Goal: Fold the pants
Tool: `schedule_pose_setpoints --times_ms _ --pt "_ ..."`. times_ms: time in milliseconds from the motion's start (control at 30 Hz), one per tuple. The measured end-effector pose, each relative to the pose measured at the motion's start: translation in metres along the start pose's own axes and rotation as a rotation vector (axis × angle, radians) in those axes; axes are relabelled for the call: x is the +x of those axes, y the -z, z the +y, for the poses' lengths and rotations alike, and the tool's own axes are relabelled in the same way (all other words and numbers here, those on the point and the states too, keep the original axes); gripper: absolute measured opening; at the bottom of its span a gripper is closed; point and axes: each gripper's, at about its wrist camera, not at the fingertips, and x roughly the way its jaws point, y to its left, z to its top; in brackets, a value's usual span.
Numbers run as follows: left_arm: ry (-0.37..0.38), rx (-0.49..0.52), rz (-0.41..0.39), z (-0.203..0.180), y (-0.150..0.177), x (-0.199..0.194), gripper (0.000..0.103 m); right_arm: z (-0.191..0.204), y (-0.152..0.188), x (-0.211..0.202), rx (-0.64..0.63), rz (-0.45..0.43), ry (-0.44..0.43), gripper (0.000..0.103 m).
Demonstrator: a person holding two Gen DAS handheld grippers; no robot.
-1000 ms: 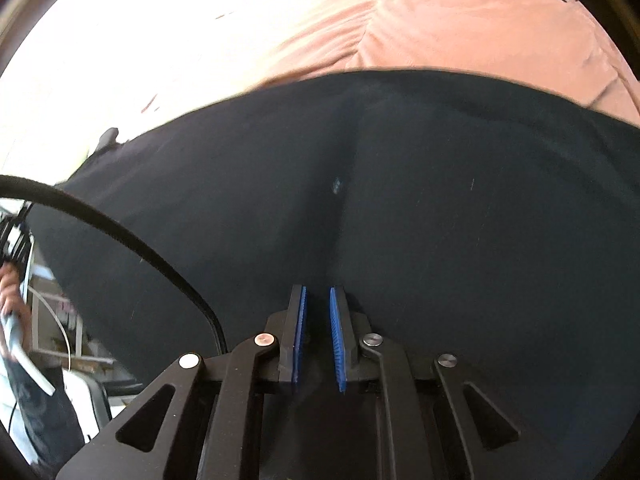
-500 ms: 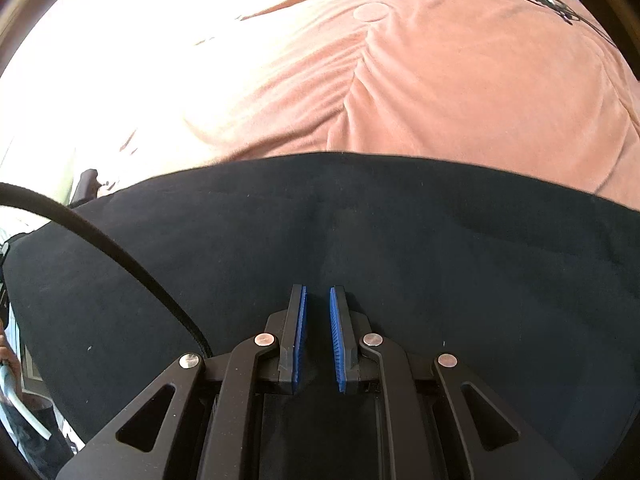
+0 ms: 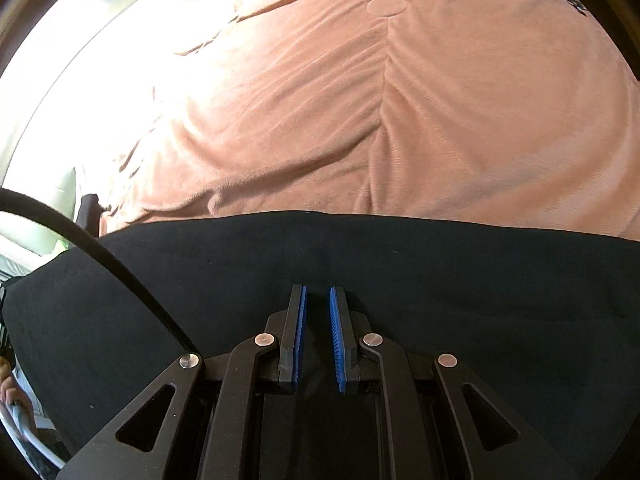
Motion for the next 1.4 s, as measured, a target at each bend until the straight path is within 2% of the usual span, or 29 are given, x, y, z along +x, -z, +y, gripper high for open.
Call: schedule_pose_setpoints --times_ms 267,567,800,933,1133,1167,1233,1300,1400 --pt "0.063 0.082 -0.016 -0.047 0.001 -0.014 0.003 0.012 0.042 -0.001 -0.043 0.09 -0.052 0.01" --pt "0.139 0.196 -0.028 -0.117 0.001 -0.034 0.003 0.019 0.081 -0.025 -0.129 0.139 -0.073 0.01" --pt "0.183 0.276 -0.031 -0.172 0.007 -0.044 0.003 0.025 0.116 -0.051 -0.197 0.174 -0.152 0.01" --pt "0.216 0.335 -0.028 -0.205 0.017 -0.051 0.003 0.01 0.127 -0.081 -0.17 0.097 -0.184 0.01" --pt "0.269 0.406 -0.006 -0.251 0.037 -0.054 0.003 -0.034 0.142 -0.138 -0.097 -0.042 -0.207 0.012" --pt "0.276 0.418 -0.002 -0.258 0.041 -0.053 0.003 -0.045 0.145 -0.149 -0.085 -0.064 -0.206 0.015" --pt "0.293 0.444 0.011 -0.276 0.051 -0.052 0.003 -0.06 0.152 -0.169 -0.064 -0.112 -0.201 0.039" --pt "0.309 0.466 0.026 -0.292 0.061 -0.05 0.003 -0.074 0.159 -0.187 -0.048 -0.166 -0.198 0.053" --pt "0.338 0.496 0.041 -0.315 0.077 -0.048 0.003 -0.102 0.171 -0.216 -0.011 -0.241 -0.202 0.055"
